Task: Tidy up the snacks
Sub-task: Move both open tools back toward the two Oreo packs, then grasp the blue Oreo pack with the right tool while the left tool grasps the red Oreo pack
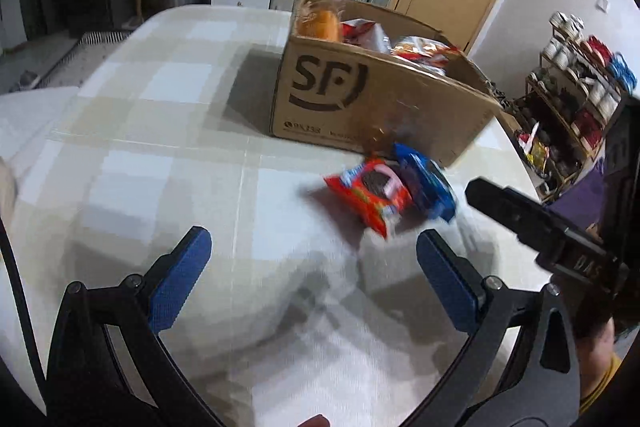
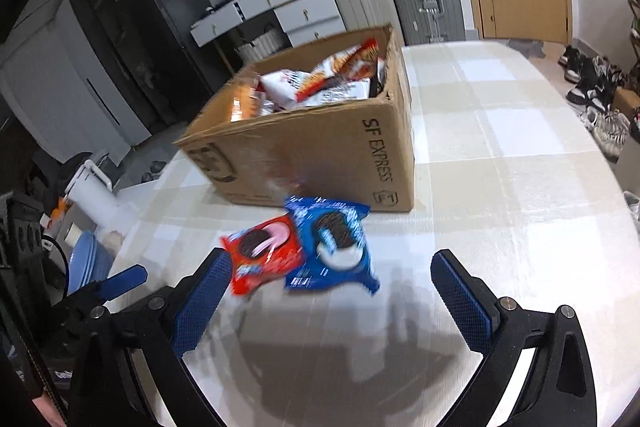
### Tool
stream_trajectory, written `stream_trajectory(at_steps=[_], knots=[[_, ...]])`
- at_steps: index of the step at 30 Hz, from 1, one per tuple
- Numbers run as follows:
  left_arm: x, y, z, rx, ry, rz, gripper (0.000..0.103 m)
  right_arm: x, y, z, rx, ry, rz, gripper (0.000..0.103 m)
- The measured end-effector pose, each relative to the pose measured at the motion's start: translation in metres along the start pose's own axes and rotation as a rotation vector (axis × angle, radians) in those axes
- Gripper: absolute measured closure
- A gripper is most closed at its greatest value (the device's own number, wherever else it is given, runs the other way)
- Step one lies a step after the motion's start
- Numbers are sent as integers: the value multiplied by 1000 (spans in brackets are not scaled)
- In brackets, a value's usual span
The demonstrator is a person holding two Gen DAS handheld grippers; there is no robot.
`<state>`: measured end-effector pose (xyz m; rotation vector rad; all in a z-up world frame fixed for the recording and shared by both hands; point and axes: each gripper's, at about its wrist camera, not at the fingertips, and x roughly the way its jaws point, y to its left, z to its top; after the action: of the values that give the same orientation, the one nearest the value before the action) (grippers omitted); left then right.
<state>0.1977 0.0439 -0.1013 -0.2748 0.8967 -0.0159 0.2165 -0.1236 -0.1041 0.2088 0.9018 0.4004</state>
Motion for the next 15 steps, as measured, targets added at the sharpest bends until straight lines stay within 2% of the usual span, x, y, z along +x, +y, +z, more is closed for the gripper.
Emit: stream_trajectory(at_steps=[3,6,9,11,15], knots=[[18,11,16,-53,12,-32,0,24,-6,9,10,40,-11,2],[37,16,28,-66,16,-23,0,43,-8,11,10,86,-43,2],[51,15,33,-65,35,-31,0,55,2,12,-51,110,-78,4],[58,14,35,-69,42,-42,0,61,8,11,-82,114,-102,8],[62,10,35,-73,42,-48,0,63,7,12,-73,113,-90,18]])
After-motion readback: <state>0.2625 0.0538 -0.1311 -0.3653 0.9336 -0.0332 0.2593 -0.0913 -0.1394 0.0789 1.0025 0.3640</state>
